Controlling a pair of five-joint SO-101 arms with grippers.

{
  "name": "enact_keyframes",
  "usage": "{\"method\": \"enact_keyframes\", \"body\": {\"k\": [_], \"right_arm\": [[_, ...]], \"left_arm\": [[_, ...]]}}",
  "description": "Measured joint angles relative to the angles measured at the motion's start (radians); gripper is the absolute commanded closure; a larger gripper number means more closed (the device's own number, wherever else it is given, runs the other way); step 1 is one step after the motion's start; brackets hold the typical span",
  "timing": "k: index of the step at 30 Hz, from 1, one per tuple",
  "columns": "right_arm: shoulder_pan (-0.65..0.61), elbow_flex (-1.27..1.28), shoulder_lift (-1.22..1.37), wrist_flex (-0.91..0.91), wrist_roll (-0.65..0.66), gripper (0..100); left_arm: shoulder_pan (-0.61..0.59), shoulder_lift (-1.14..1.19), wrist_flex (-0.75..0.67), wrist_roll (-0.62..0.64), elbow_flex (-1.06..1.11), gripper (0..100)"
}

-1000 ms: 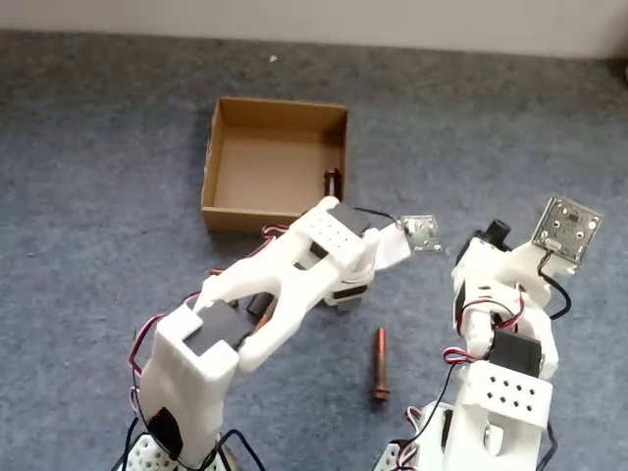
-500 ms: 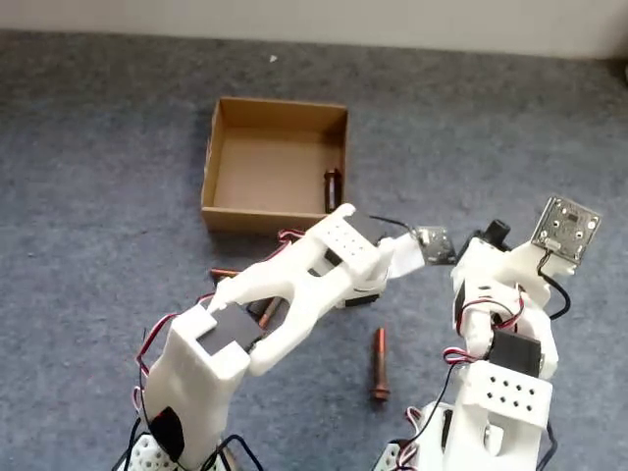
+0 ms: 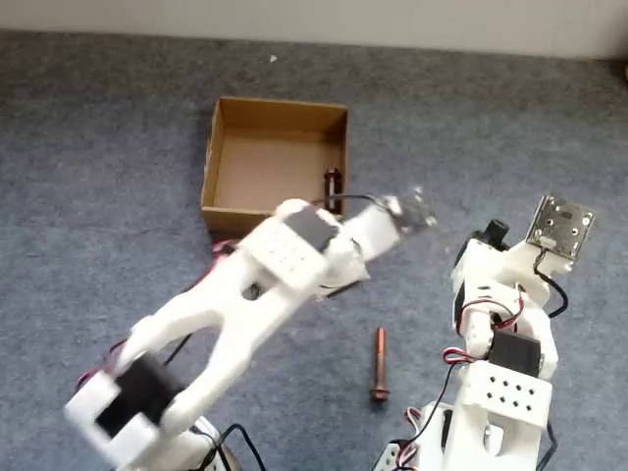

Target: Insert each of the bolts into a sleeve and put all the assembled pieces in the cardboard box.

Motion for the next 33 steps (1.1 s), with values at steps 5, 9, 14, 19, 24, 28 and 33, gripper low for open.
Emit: {"method": "enact_keyframes", "body": {"k": [5, 9, 14, 19, 24, 28, 33], "right_arm": [[-0.077, 0.000, 0.000, 0.034, 0.005, 99.2], [-0.167, 0.000, 0.000, 0.104, 0.049, 99.2], [-0.330, 0.000, 0.000, 0.106, 0.120, 99.2], [-0.437, 0.000, 0.000, 0.106, 0.160, 99.2], [-0.506, 0.000, -0.038, 0.106, 0.186, 99.2], [-0.548, 0.029, -0.163, 0.106, 0.187, 99.2], [-0.631, 0.133, -0.344, 0.106, 0.212, 99.2]], "left_arm": [[-0.072, -0.255, -0.087, 0.078, 0.166, 100], [-0.110, -0.445, -0.140, 0.163, 0.270, 100], [-0.158, -0.667, -0.215, 0.264, 0.374, 100], [-0.195, -0.864, -0.292, 0.367, 0.456, 100], [-0.189, -1.026, -0.358, 0.448, 0.516, 100], [-0.192, -1.106, -0.405, 0.509, 0.552, 100], [-0.190, -1.163, -0.443, 0.574, 0.575, 100]]}}
